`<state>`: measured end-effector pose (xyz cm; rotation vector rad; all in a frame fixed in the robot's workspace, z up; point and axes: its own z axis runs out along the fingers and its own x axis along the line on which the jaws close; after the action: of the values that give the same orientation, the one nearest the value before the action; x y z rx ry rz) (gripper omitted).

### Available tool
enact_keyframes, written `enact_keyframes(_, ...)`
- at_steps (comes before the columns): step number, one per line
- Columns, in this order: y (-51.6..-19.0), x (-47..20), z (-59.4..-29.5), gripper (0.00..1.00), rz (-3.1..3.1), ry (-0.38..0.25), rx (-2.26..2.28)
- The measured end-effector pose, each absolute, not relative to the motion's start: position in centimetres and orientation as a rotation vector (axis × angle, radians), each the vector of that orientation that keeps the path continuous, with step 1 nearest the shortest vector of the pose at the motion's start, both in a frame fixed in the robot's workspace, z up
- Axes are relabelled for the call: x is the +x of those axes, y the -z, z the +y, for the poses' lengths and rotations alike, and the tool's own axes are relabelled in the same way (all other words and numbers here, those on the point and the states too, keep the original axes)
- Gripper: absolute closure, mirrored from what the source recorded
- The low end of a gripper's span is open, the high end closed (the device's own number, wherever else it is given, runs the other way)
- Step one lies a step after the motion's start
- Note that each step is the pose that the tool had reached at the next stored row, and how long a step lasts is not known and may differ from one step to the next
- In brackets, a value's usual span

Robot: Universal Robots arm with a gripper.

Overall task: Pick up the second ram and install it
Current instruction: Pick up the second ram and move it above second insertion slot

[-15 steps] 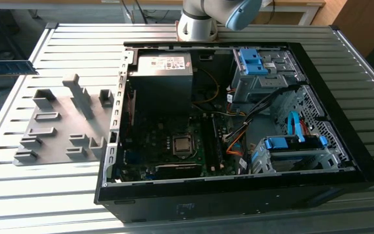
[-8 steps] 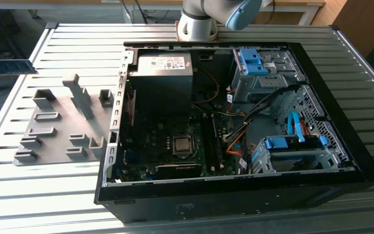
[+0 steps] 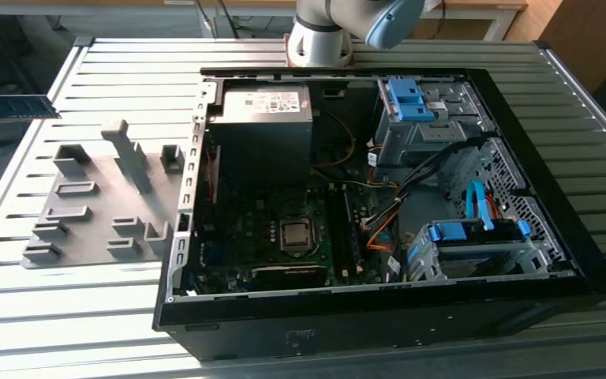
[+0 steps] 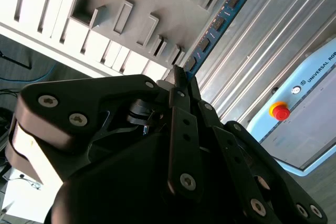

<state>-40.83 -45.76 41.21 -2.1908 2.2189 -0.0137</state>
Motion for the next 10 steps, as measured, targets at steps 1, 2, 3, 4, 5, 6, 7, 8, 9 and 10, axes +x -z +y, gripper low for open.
enact_keyframes(1, -41.24, -40.83, -45.76, 0.86, 2.219, 0.014, -2.191)
enact_keyframes(2, -41.26, -40.83, -45.77, 0.86, 2.219, 0.014, -2.191)
enact_keyframes(3, -41.28, -40.83, -45.77, 0.86, 2.219, 0.014, -2.191)
enact_keyframes(4, -41.3, -40.83, -45.77, 0.86, 2.219, 0.014, -2.191)
enact_keyframes(5, -41.32, -40.83, -45.76, 0.86, 2.219, 0.014, -2.191)
enact_keyframes(6, -41.34, -40.83, -45.77, 0.86, 2.219, 0.014, -2.191)
enact_keyframes(7, -41.36, -40.83, -45.77, 0.86, 2.219, 0.014, -2.191)
enact_keyframes(8, -41.38, -40.83, -45.77, 0.86, 2.219, 0.014, -2.191)
enact_keyframes(9, -41.41, -40.83, -45.76, 0.86, 2.219, 0.014, -2.191)
enact_keyframes(10, -41.43, -40.83, -45.77, 0.86, 2.219, 0.014, -2.191)
